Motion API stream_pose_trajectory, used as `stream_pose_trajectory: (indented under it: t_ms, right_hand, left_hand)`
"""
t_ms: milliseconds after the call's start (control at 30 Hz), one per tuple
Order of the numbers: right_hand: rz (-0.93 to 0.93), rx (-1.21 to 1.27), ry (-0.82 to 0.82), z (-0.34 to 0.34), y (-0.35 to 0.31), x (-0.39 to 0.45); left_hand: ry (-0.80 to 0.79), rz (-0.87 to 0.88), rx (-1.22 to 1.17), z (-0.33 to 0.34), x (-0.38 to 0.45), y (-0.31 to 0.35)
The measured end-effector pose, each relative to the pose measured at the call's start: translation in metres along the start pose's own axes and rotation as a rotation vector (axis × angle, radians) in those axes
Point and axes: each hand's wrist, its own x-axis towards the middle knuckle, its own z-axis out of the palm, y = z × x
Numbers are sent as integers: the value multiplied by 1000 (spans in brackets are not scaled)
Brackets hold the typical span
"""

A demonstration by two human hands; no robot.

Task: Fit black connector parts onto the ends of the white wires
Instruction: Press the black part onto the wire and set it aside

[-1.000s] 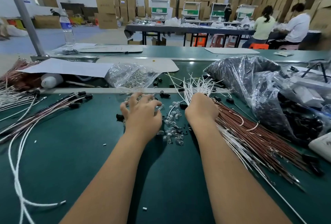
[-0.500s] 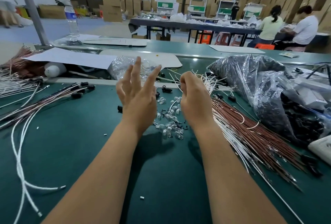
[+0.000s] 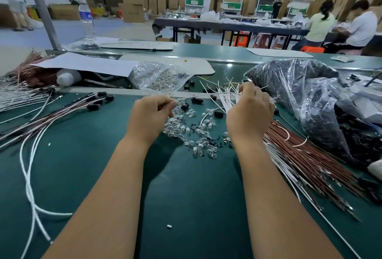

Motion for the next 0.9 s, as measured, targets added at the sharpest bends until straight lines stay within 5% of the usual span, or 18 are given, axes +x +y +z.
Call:
stream_pose_trajectory:
  t_ms: [200,333,433,567,700,900]
  right_hand:
    - [-460,164,-252,9,-33,-18]
    - [-366,175,-247,15,-31,-23]
    - [-242,158,-257,14,-23,-22]
    - [-197,187,-287,14,-23,-22]
    - [-229,201,-307,14,-28,-25]
    - [-243,252,-326,12,-31,-27]
  left_hand:
    - [-62,-26,-160,4,0,11]
    - [17,-93,-201,-7,-1,6]
    - [178,-239,-3,-22,3,-10]
    - [-117,-428,191,-25,0,-15]
    - [-244,-377,382,-19,-1,-7]
    - [-53,-287,293,-17,-1,-5]
